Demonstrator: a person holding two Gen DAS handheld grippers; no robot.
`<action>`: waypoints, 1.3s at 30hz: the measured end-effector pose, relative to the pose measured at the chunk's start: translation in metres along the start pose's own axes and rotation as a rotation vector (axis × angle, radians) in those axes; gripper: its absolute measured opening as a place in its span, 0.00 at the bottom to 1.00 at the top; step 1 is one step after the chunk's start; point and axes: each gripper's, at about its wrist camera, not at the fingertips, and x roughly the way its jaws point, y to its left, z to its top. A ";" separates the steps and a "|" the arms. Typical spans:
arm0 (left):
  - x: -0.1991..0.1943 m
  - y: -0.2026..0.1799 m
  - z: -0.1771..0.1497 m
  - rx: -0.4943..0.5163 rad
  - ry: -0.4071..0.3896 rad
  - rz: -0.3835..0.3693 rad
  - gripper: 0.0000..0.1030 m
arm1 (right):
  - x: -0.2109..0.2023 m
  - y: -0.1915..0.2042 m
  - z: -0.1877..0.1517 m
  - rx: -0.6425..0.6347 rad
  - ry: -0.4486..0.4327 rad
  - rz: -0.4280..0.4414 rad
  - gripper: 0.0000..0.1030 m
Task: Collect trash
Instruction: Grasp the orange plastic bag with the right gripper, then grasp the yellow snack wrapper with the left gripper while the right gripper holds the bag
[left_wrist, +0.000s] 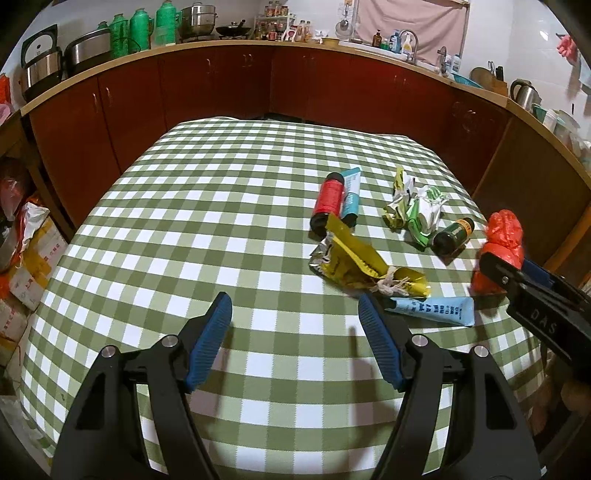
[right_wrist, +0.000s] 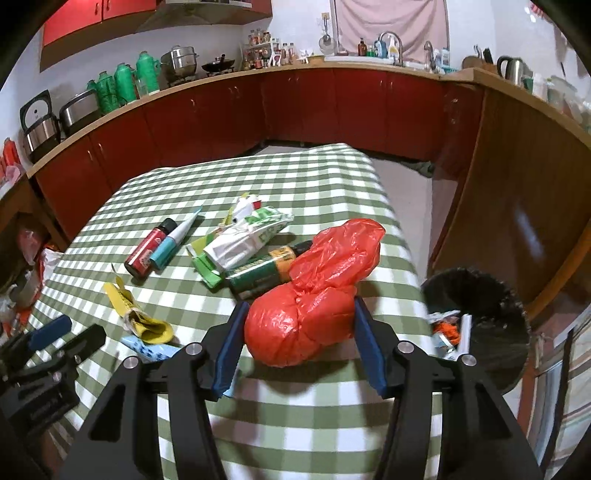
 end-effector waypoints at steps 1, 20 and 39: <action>0.000 -0.002 0.000 0.001 0.000 -0.004 0.67 | -0.002 -0.002 -0.001 -0.006 -0.006 -0.009 0.53; 0.016 -0.028 0.013 0.005 0.032 -0.040 0.68 | -0.021 -0.045 -0.010 0.015 -0.044 -0.052 0.53; 0.040 -0.033 0.029 0.011 0.052 -0.052 0.74 | -0.018 -0.051 -0.011 0.018 -0.036 -0.047 0.54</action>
